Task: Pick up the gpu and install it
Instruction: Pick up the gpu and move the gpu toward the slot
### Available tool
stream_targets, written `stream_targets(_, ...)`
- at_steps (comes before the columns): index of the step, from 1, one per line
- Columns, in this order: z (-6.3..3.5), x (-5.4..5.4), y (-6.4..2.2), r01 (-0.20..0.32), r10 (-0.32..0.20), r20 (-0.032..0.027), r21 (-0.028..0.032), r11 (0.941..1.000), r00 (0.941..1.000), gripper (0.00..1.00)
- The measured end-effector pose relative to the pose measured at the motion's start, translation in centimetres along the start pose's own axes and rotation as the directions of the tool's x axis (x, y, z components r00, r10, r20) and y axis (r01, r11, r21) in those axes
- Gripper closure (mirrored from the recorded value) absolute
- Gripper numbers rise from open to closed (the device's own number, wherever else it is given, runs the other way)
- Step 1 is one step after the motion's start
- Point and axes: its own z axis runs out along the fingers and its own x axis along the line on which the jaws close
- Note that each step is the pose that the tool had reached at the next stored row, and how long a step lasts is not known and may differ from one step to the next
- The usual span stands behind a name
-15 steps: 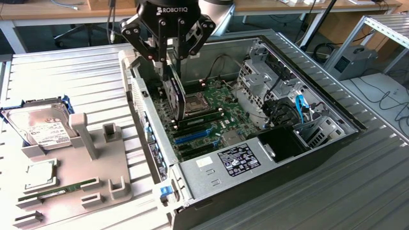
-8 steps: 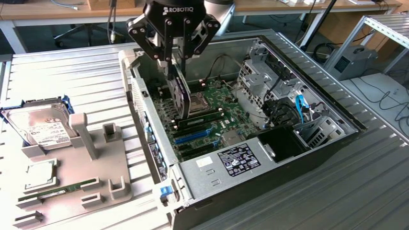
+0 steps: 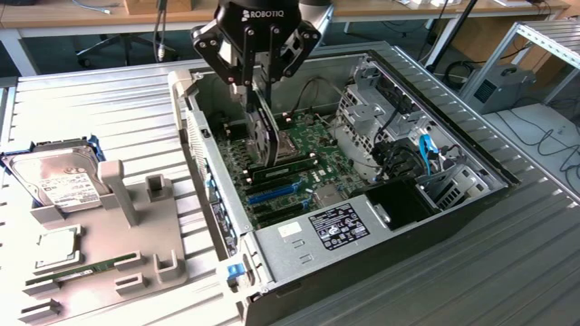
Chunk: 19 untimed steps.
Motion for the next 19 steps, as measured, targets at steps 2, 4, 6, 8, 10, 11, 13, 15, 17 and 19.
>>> stream_targets(2,0.06,-0.2,0.02,0.000,0.000,0.0001,0.0001,1.0000,1.0000,0.74)
stream_targets(4,0.12,-0.4,0.04,0.000,0.000,0.0001,0.0003,1.0000,1.0000,0.74)
stream_targets(6,0.16,-0.6,0.05,0.000,0.000,0.0001,0.0004,1.0000,1.0000,0.74)
stream_targets(8,0.19,-0.7,0.07,0.000,0.000,0.0001,0.0005,1.0000,1.0000,0.74)
stream_targets(10,0.23,-0.9,0.09,0.000,0.000,0.0001,0.0006,1.0000,1.0000,0.74)
stream_targets(11,0.25,-1.0,0.10,0.000,0.000,0.0001,0.0006,1.0000,1.0000,0.74)
stream_targets(13,0.47,-2.2,0.21,0.000,0.000,0.0001,0.0010,1.0000,1.0000,0.74)
stream_targets(15,0.64,-3.0,0.28,0.000,0.000,0.0001,0.0015,1.0000,1.0000,0.74)
stream_targets(17,0.71,-3.8,0.66,0.000,0.000,0.0008,0.0130,0.9999,1.0000,0.74)
stream_targets(19,0.74,-4.9,1.39,0.001,-0.001,0.0017,0.0270,0.9996,1.0000,0.74)
